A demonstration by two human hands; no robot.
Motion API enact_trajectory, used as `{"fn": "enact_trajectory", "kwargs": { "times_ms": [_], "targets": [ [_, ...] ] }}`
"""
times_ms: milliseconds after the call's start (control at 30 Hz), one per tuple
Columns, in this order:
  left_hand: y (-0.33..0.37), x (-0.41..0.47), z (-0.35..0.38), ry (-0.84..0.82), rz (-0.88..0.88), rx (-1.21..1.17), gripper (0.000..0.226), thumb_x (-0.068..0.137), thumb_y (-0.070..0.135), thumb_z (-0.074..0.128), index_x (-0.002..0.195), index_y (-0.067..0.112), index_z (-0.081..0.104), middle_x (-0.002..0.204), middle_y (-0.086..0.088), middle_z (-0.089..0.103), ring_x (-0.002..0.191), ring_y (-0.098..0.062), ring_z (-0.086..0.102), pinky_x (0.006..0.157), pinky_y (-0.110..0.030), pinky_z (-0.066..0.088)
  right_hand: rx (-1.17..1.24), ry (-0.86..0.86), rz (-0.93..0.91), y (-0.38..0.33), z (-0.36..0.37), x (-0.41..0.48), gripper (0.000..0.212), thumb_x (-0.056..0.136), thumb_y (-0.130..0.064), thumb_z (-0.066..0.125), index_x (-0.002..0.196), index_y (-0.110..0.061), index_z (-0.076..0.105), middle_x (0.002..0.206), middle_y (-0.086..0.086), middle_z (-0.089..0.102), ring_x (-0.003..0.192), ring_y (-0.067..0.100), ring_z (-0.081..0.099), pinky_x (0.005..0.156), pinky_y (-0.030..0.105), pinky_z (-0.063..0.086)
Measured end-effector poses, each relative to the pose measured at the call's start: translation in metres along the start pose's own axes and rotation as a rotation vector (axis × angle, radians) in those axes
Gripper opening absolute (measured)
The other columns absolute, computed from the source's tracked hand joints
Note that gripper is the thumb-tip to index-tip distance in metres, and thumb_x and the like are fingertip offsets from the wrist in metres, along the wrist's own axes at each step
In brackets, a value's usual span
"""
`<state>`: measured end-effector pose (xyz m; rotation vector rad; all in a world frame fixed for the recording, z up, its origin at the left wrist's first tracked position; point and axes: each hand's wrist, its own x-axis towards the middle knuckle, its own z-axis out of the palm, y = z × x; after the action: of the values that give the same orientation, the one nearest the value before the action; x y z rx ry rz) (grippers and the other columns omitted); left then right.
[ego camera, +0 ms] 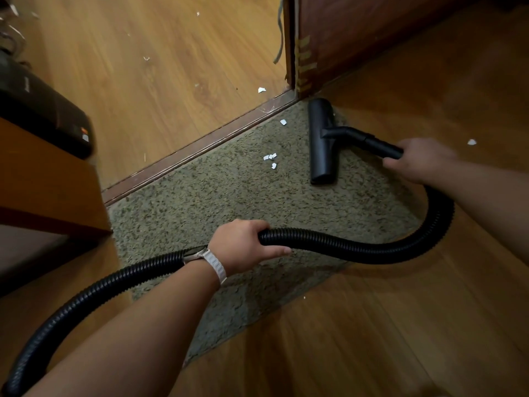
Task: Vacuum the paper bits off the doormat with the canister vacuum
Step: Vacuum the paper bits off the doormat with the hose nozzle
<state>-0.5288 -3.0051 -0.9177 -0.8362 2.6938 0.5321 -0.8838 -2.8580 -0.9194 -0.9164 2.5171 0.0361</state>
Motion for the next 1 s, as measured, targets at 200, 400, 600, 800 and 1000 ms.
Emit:
{"fn": "enact_trajectory", "kwargs": {
  "times_ms": [200, 400, 600, 800, 1000],
  "targets": [
    [0.000, 0.001, 0.002, -0.014, 0.002, 0.022, 0.065, 0.069, 0.090, 0.047, 0.088, 0.029, 0.060, 0.068, 0.009, 0.060, 0.061, -0.005, 0.058, 0.053, -0.024, 0.045, -0.061, -0.003, -0.063, -0.014, -0.002, 0.002, 0.031, 0.096, -0.048, 0.054, 0.109, -0.021, 0.059, 0.083, 0.007, 0.061, 0.072, 0.025, 0.060, 0.057, 0.032, 0.049],
    [-0.002, 0.001, 0.003, -0.027, -0.009, 0.021, 0.067, 0.067, 0.090, 0.048, 0.090, 0.029, 0.062, 0.067, 0.009, 0.061, 0.061, -0.006, 0.059, 0.056, -0.025, 0.049, -0.139, -0.012, -0.131, -0.038, -0.005, 0.001, 0.029, 0.095, -0.052, 0.053, 0.112, -0.029, 0.057, 0.082, 0.002, 0.060, 0.070, 0.021, 0.059, 0.052, 0.029, 0.044],
    [-0.003, 0.002, 0.007, -0.041, -0.015, 0.001, 0.068, 0.066, 0.092, 0.046, 0.087, 0.029, 0.060, 0.065, 0.009, 0.060, 0.061, -0.007, 0.060, 0.061, -0.029, 0.055, -0.122, -0.039, -0.108, -0.022, -0.007, -0.003, 0.031, 0.095, -0.053, 0.053, 0.114, -0.029, 0.058, 0.083, 0.003, 0.062, 0.071, 0.021, 0.060, 0.052, 0.029, 0.041],
    [-0.002, 0.002, 0.008, -0.049, -0.002, 0.004, 0.068, 0.066, 0.092, 0.046, 0.090, 0.030, 0.061, 0.067, 0.010, 0.061, 0.062, -0.007, 0.060, 0.062, -0.031, 0.057, -0.139, -0.030, -0.118, -0.017, -0.007, -0.012, 0.031, 0.096, -0.053, 0.052, 0.113, -0.027, 0.058, 0.082, 0.003, 0.061, 0.071, 0.022, 0.059, 0.052, 0.029, 0.041],
    [0.000, 0.000, 0.005, -0.052, 0.009, 0.006, 0.068, 0.067, 0.090, 0.047, 0.095, 0.031, 0.062, 0.069, 0.010, 0.062, 0.063, -0.006, 0.061, 0.062, -0.029, 0.056, -0.184, 0.005, -0.153, -0.021, -0.012, -0.021, 0.029, 0.097, -0.053, 0.050, 0.111, -0.028, 0.056, 0.081, 0.002, 0.060, 0.069, 0.020, 0.058, 0.052, 0.029, 0.044]
  ]
}}
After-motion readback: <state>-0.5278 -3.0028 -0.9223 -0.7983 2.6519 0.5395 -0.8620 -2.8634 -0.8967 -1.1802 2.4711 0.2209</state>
